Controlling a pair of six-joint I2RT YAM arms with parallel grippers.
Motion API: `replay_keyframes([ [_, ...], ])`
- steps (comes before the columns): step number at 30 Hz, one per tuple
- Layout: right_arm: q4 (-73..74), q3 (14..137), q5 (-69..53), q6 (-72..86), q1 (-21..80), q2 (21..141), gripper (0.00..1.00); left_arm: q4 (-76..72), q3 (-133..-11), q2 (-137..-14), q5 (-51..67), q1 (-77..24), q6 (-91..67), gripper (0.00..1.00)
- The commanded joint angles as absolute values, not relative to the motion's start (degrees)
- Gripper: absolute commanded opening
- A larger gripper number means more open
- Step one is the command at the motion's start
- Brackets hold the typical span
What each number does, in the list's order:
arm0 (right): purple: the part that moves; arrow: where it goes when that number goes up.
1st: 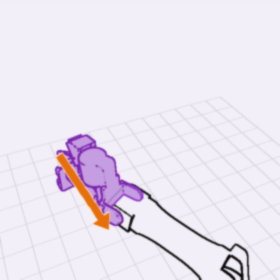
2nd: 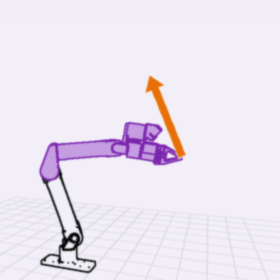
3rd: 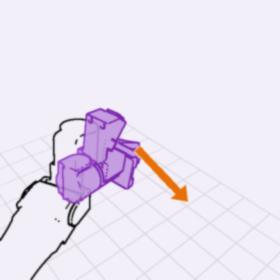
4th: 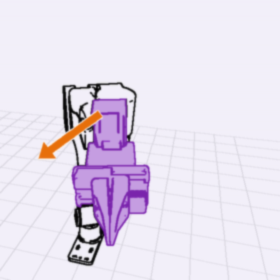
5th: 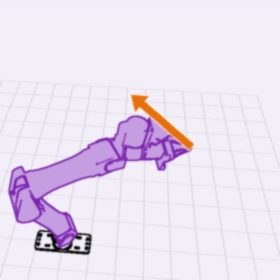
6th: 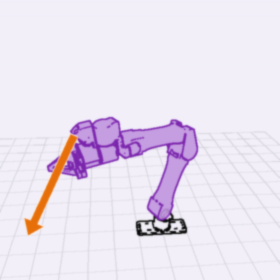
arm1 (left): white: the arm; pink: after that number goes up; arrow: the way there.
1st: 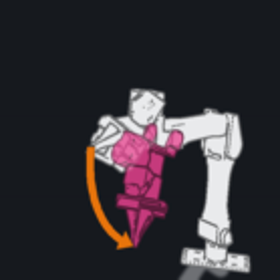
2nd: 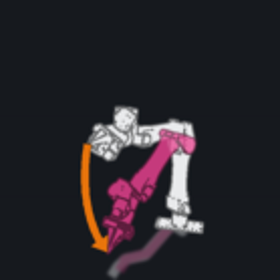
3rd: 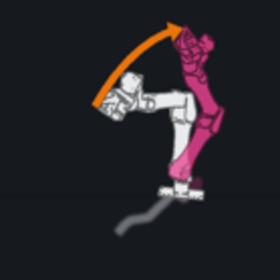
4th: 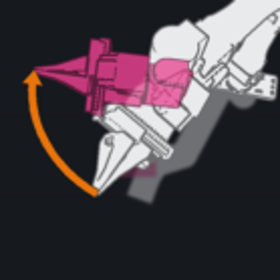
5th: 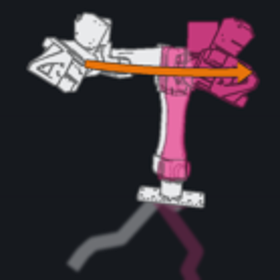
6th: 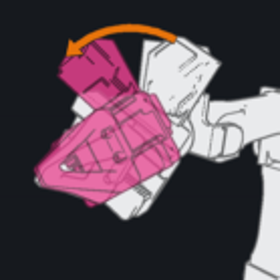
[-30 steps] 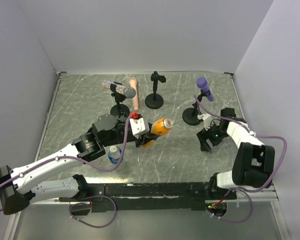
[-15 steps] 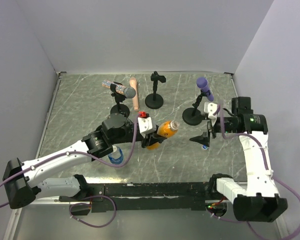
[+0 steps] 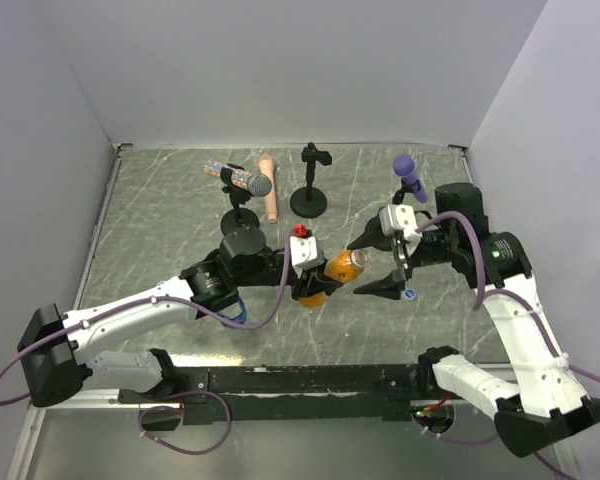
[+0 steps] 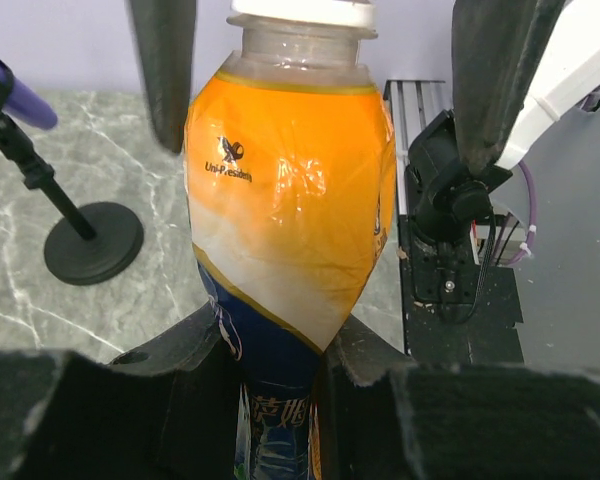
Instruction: Unscrew the bottle caps
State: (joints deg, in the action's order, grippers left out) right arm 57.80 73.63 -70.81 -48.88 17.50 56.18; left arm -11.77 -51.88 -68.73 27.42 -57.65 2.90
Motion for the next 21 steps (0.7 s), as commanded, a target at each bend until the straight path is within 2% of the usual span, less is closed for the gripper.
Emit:
replay_keyframes([
  [1,55.3,75.4,-69.8,-44.6,19.5,58.4,0.83,-14.7,-54.7,-69.5,29.0,-58.1,1.8,0.02],
  [4,56.6,75.9,-68.6,-44.4,20.4,59.9,0.65,-15.0,-54.8,-70.0,28.9,-58.1,1.5,0.03],
  [8,57.7,75.8,-66.9,-44.8,20.7,60.7,0.48,-14.9,-55.3,-70.0,28.4,-58.2,1.4,0.05],
  [10,57.8,75.7,-66.6,-44.6,20.6,60.6,0.44,-14.6,-55.1,-69.3,27.2,-58.2,1.1,0.18],
  [13,56.5,75.4,-65.4,-42.3,19.5,59.1,0.43,-14.2,-54.3,-67.4,23.3,-58.2,0.4,0.48],
  [16,56.7,76.1,-64.0,-40.5,15.3,58.2,0.4,-13.1,-53.0,-63.1,19.0,-58.2,1.4,0.72],
  [21,58.8,75.5,-64.1,-40.4,5.2,57.5,0.38,-9.7,-52.4,-56.7,13.9,-57.8,4.3,0.92],
])
